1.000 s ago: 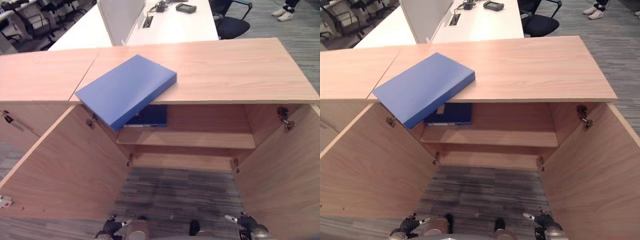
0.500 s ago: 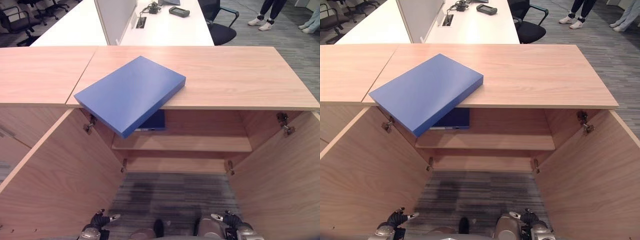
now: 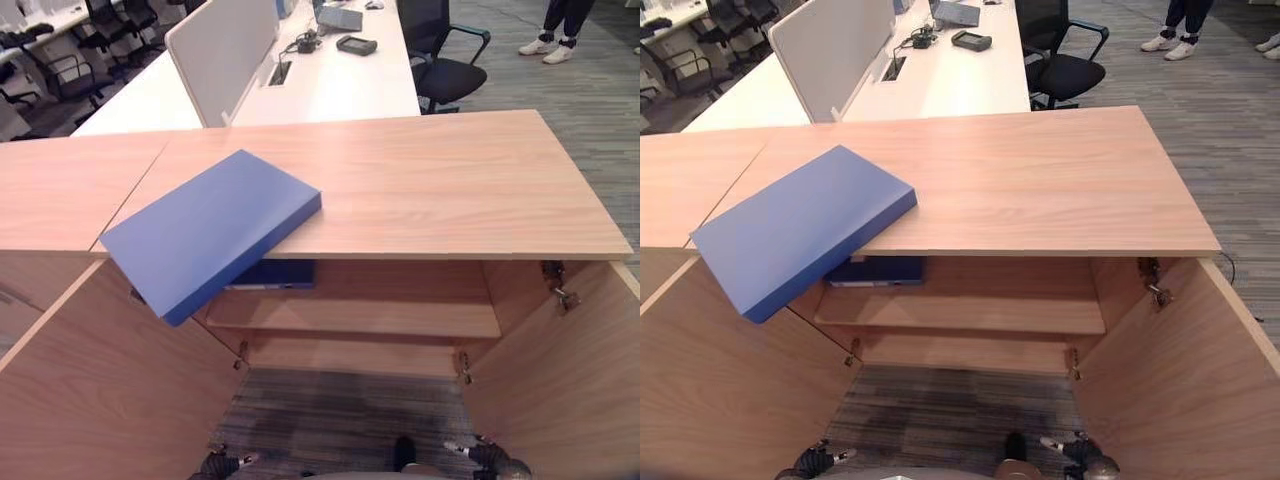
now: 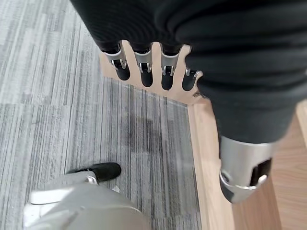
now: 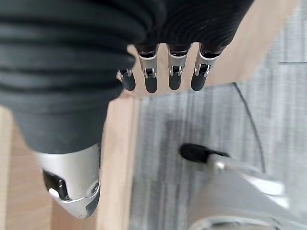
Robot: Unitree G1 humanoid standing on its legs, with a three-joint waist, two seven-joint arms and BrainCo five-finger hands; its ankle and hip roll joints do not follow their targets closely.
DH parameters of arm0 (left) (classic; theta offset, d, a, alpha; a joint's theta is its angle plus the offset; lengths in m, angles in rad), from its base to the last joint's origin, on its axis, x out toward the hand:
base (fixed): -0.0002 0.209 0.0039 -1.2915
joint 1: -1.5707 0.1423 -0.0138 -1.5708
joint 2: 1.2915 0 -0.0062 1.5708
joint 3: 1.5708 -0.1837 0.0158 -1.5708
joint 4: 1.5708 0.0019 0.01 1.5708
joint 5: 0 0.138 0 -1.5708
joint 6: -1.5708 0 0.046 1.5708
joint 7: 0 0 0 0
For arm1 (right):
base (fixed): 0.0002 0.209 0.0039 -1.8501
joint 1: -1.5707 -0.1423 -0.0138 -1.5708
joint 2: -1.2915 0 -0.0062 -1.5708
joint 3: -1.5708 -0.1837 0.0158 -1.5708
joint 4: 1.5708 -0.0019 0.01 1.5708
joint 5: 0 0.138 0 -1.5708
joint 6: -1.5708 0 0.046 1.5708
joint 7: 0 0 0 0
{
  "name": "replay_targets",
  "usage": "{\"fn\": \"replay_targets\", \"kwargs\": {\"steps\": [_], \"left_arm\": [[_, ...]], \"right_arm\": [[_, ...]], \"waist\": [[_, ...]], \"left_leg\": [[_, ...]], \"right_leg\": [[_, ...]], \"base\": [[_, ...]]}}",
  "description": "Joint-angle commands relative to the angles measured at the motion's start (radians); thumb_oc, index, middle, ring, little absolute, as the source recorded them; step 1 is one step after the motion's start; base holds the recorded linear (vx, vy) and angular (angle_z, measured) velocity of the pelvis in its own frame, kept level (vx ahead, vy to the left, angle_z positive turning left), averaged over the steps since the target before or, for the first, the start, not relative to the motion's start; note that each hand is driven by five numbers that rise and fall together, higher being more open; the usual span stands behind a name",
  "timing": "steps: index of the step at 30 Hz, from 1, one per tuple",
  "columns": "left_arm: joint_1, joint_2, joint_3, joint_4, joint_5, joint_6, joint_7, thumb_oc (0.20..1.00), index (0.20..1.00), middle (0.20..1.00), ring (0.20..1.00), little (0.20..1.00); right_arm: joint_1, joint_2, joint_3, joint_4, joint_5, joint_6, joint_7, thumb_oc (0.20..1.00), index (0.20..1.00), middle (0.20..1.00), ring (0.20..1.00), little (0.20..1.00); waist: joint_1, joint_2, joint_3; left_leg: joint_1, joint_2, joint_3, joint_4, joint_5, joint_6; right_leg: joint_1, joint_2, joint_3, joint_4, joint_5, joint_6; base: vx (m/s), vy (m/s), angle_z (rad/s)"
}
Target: Put the empty folder in the office cabinet
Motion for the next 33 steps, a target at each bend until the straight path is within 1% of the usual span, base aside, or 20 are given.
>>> {"fn": "replay_targets", "kwargs": {"steps": [1, 3, 4, 5, 7, 9, 11, 12, 15, 16, 17, 20, 21, 22, 23, 27, 30, 31, 33], "left_arm": [[-0.067, 0.055, -0.021, 0.012, -0.001, -0.024, 0.005, 1.0, 1.0, 1.0, 1.0, 1.0], [-0.073, 0.053, -0.025, 0.007, -0.007, -0.025, 0.003, 1.0, 1.0, 1.0, 1.0, 1.0], [-0.076, 0.043, -0.031, 0.001, -0.015, -0.028, 0.004, 1.0, 1.0, 1.0, 1.0, 1.0], [-0.076, 0.043, -0.031, 0.001, -0.015, -0.028, 0.004, 1.0, 1.0, 1.0, 1.0, 1.0], [-0.074, 0.042, -0.035, 0.001, -0.014, -0.027, 0.006, 1.0, 1.0, 1.0, 1.0, 1.0], [-0.072, 0.047, -0.04, -0.002, -0.016, -0.026, 0.01, 1.0, 1.0, 1.0, 1.0, 1.0], [-0.067, 0.049, -0.037, 0.002, -0.016, -0.028, 0.012, 1.0, 1.0, 1.0, 1.0, 1.0], [-0.064, 0.049, -0.037, 0.007, -0.013, -0.028, 0.011, 1.0, 1.0, 1.0, 1.0, 1.0], [-0.055, 0.051, -0.04, 0.011, 0.005, -0.027, 0.005, 1.0, 1.0, 1.0, 1.0, 1.0], [-0.054, 0.053, -0.041, 0.012, 0.01, -0.025, 0.003, 1.0, 1.0, 1.0, 1.0, 1.0], [-0.052, 0.057, -0.046, 0.008, 0.019, -0.025, 0.0, 1.0, 1.0, 1.0, 1.0, 1.0], [-0.051, 0.06, -0.047, 0.007, 0.024, -0.024, -0.001, 1.0, 1.0, 1.0, 1.0, 1.0], [-0.057, 0.07, -0.049, 0.003, 0.031, -0.022, -0.003, 1.0, 1.0, 1.0, 1.0, 1.0], [-0.057, 0.071, -0.049, 0.003, 0.031, -0.022, -0.003, 1.0, 1.0, 1.0, 1.0, 1.0], [-0.06, 0.075, -0.046, 0.003, 0.03, -0.023, -0.001, 1.0, 1.0, 1.0, 1.0, 1.0], [-0.065, 0.092, -0.04, 0.003, 0.035, -0.022, -0.002, 1.0, 1.0, 1.0, 1.0, 1.0], [-0.073, 0.106, -0.038, -0.007, 0.032, -0.022, -0.002, 1.0, 1.0, 1.0, 1.0, 1.0], [-0.078, 0.111, -0.036, -0.012, 0.029, -0.021, -0.002, 1.0, 1.0, 1.0, 1.0, 1.0], [-0.086, 0.12, -0.033, -0.025, 0.022, -0.02, -0.002, 1.0, 1.0, 1.0, 1.0, 1.0]], "right_arm": [[-0.046, -0.007, 0.001, 0.023, 0.02, -0.019, -0.01, 1.0, 1.0, 1.0, 1.0, 1.0], [-0.05, -0.014, 0.0, 0.021, 0.026, -0.022, -0.013, 1.0, 1.0, 1.0, 1.0, 1.0], [-0.054, -0.025, -0.001, 0.03, 0.026, -0.02, -0.015, 1.0, 1.0, 1.0, 1.0, 1.0], [-0.055, -0.025, -0.001, 0.03, 0.026, -0.02, -0.015, 1.0, 1.0, 1.0, 1.0, 1.0], [-0.052, -0.03, -0.004, 0.034, 0.024, -0.019, -0.016, 1.0, 1.0, 1.0, 1.0, 1.0], [-0.049, -0.03, -0.009, 0.035, 0.029, -0.018, -0.02, 1.0, 1.0, 1.0, 1.0, 1.0], [-0.046, -0.025, -0.013, 0.038, 0.034, -0.019, -0.018, 1.0, 1.0, 1.0, 1.0, 1.0], [-0.042, -0.022, -0.013, 0.04, 0.032, -0.019, -0.017, 1.0, 1.0, 1.0, 1.0, 1.0], [-0.033, -0.008, -0.014, 0.043, 0.019, -0.013, -0.013, 1.0, 1.0, 1.0, 1.0, 1.0], [-0.031, -0.005, -0.014, 0.043, 0.017, -0.012, -0.014, 1.0, 1.0, 1.0, 1.0, 1.0], [-0.031, 0.004, -0.013, 0.043, 0.014, -0.009, -0.012, 1.0, 1.0, 1.0, 1.0, 1.0], [-0.031, 0.009, -0.013, 0.044, 0.014, -0.007, -0.011, 1.0, 1.0, 1.0, 1.0, 1.0], [-0.034, 0.028, -0.012, 0.038, 0.017, -0.003, -0.006, 1.0, 1.0, 1.0, 1.0, 1.0], [-0.034, 0.028, -0.012, 0.037, 0.017, -0.002, -0.007, 1.0, 1.0, 1.0, 1.0, 1.0], [-0.038, 0.032, -0.012, 0.035, 0.018, -0.002, -0.007, 1.0, 1.0, 1.0, 1.0, 1.0], [-0.047, 0.053, -0.014, 0.03, 0.026, 0.0, -0.005, 1.0, 1.0, 1.0, 1.0, 1.0], [-0.062, 0.064, -0.011, 0.027, 0.035, 0.001, -0.003, 1.0, 1.0, 1.0, 1.0, 1.0], [-0.067, 0.067, -0.009, 0.026, 0.038, 0.0, -0.003, 1.0, 1.0, 1.0, 1.0, 1.0], [-0.07, 0.07, -0.003, 0.025, 0.044, -0.003, -0.003, 1.0, 1.0, 1.0, 1.0, 1.0]], "waist": [[-0.005, -0.051, 0.08], [-0.01, -0.057, 0.09], [-0.012, -0.061, 0.101], [-0.011, -0.061, 0.102], [-0.009, -0.066, 0.096], [0.001, -0.069, 0.092], [0.008, -0.065, 0.078], [0.008, -0.064, 0.071], [0.011, -0.069, 0.052], [0.013, -0.071, 0.048], [0.013, -0.076, 0.044], [0.015, -0.079, 0.041], [0.015, -0.09, 0.038], [0.016, -0.091, 0.038], [0.016, -0.093, 0.039], [0.021, -0.109, 0.043], [0.023, -0.11, 0.058], [0.024, -0.107, 0.063], [0.027, -0.097, 0.07]], "left_leg": [[-0.082, -0.031, -0.028, 0.114, -0.057, -0.062], [-0.12, -0.051, -0.055, 0.19, -0.052, -0.074], [-0.141, -0.029, -0.058, 0.202, -0.047, -0.082], [-0.139, -0.029, -0.057, 0.201, -0.047, -0.082], [-0.139, 0.006, -0.046, 0.157, -0.048, -0.08], [-0.157, 0.016, -0.082, 0.113, -0.032, -0.075], [-0.136, 0.028, -0.125, 0.055, -0.019, -0.079], [-0.127, 0.033, -0.128, 0.044, -0.016, -0.08], [-0.076, 0.038, -0.086, -0.003, -0.02, -0.072], [-0.066, 0.037, -0.076, -0.014, -0.021, -0.069], [-0.046, 0.029, -0.059, -0.031, -0.027, -0.061], [-0.04, 0.022, -0.052, -0.036, -0.031, -0.054], [-0.029, -0.001, -0.035, -0.044, -0.047, -0.032], [-0.029, -0.001, -0.034, -0.044, -0.047, -0.032], [-0.027, -0.008, -0.031, -0.043, -0.052, -0.024], [-0.017, -0.036, -0.004, -0.052, -0.067, 0.002], [-0.015, -0.044, 0.007, -0.053, -0.066, 0.019], [-0.018, -0.044, 0.009, -0.053, -0.062, 0.024], [-0.029, -0.047, 0.012, -0.052, -0.051, 0.037]], "right_leg": [[0.062, -0.043, -0.018, 0.01, -0.114, 0.071], [0.065, -0.044, -0.02, 0.01, -0.12, 0.059], [0.082, -0.052, -0.023, 0.01, -0.132, 0.058], [0.082, -0.052, -0.023, 0.01, -0.133, 0.058], [0.086, -0.064, -0.028, 0.01, -0.128, 0.069], [0.086, -0.062, -0.017, 0.013, -0.129, 0.073], [0.087, -0.05, 0.002, 0.012, -0.134, 0.073], [0.089, -0.048, 0.005, 0.011, -0.135, 0.075], [0.102, -0.063, 0.014, 0.016, -0.124, 0.089], [0.101, -0.067, 0.018, 0.017, -0.121, 0.092], [0.095, -0.082, 0.023, 0.022, -0.11, 0.105], [0.091, -0.09, 0.028, 0.026, -0.105, 0.111], [0.069, -0.118, 0.046, 0.054, -0.093, 0.128], [0.067, -0.118, 0.048, 0.055, -0.094, 0.128], [0.058, -0.126, 0.055, 0.068, -0.09, 0.135], [0.016, -0.156, 0.068, 0.1, -0.057, 0.166], [-0.022, -0.16, 0.072, 0.17, -0.051, 0.178], [-0.036, -0.152, 0.079, 0.206, -0.057, 0.182], [-0.034, -0.123, 0.072, 0.256, -0.091, 0.172]], "base": [[-0.09, -0.066, 0.17], [-0.07, -0.054, 0.46], [-0.02, 0.002, 0.52], [0.02, 0.053, 0.26], [0.07, 0.068, -0.01], [0.08, 0.065, -0.03], [0.07, 0.078, -0.27], [0.11, 0.153, -0.38], [0.09, 0.179, -0.24], [0.03, 0.257, -0.21], [0.01, 0.192, -0.16], [-0.01, 0.168, -0.12], [-0.03, 0.197, -0.12], [-0.04, 0.267, 0.0], [-0.03, 0.141, -0.03], [-0.05, 0.178, -0.16], [-0.07, 0.139, -0.21], [-0.09, 0.111, -0.25], [-0.11, 0.132, -0.2]]}}
